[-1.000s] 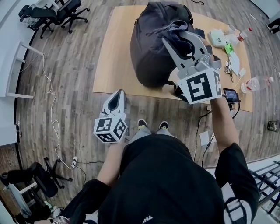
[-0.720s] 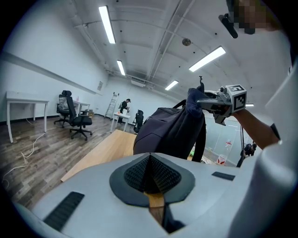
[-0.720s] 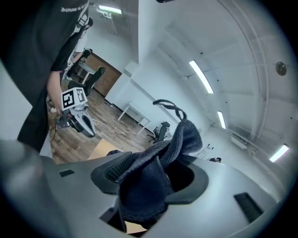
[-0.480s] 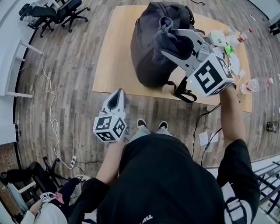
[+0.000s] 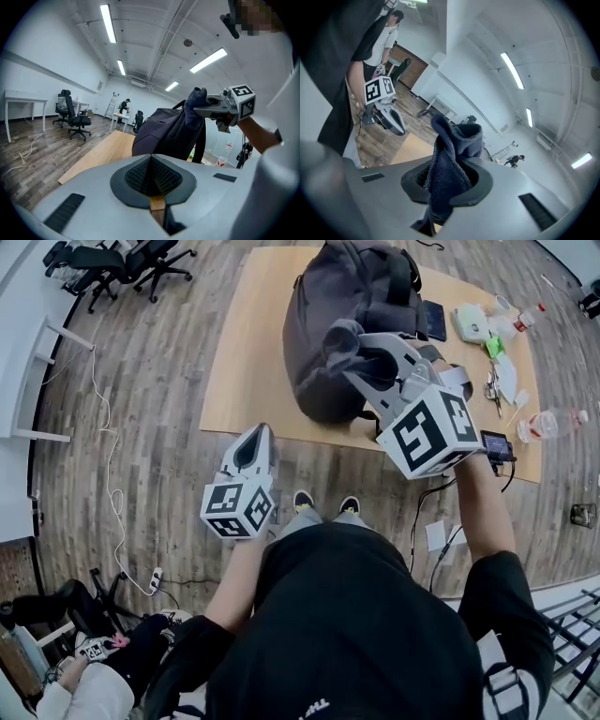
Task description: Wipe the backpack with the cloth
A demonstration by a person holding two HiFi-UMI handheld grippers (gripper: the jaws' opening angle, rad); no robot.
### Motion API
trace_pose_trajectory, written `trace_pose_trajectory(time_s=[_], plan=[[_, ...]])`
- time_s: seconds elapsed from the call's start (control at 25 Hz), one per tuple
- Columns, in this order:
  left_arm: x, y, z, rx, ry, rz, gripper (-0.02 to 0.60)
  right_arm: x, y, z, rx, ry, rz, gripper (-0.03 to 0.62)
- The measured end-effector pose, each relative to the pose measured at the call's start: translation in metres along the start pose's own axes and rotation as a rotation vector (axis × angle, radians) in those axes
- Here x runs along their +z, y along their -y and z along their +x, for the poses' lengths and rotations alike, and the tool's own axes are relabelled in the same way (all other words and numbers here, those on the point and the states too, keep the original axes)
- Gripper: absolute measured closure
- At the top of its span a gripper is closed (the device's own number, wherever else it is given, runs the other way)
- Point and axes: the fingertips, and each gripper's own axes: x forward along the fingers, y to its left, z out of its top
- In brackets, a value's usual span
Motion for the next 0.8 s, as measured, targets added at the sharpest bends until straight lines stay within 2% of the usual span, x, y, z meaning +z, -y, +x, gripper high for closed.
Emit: trace_pose_trajectory(time_s=[0.12, 0.2, 0.32, 0.44, 0.56, 0.64, 0.68, 0.8], plan=[[0.0, -0.005, -0.001, 0.009, 0.001, -0.003, 0.566, -0.006, -0.031, 0.015, -0.068, -0.041, -0.059, 0.545], [0.0, -0.008, -0.003, 0.016, 0.002, -0.003, 0.566, -0.015, -0.053, 0.026, -0.083, -0.081, -0.051, 0.545], [-0.001, -0.011, -0.007, 0.024, 0.001, -0.005, 0.566, -0.047, -0.101, 0.052, -0.021, -0.168, 0.0, 0.546], [-0.005, -0.012, -0.009, 0.03, -0.005, -0.01, 0.566, -0.077, -0.148, 0.079, 0.03, -0.197, 0.08, 0.546], [-0.01, -0.014, -0.01, 0.03, -0.017, -0.013, 0.566, -0.079, -0.166, 0.091, 0.034, -0.194, 0.176, 0.548], [-0.014, -0.015, -0.011, 0.031, -0.026, -0.017, 0.566, -0.078, -0.188, 0.1, 0.091, -0.204, 0.235, 0.548], [-0.016, -0.015, -0.012, 0.03, -0.029, -0.019, 0.566, -0.081, -0.202, 0.106, 0.111, -0.219, 0.232, 0.549], [-0.018, -0.012, -0.011, 0.022, -0.031, -0.018, 0.566, -0.1, -0.232, 0.124, 0.089, -0.272, 0.136, 0.548]])
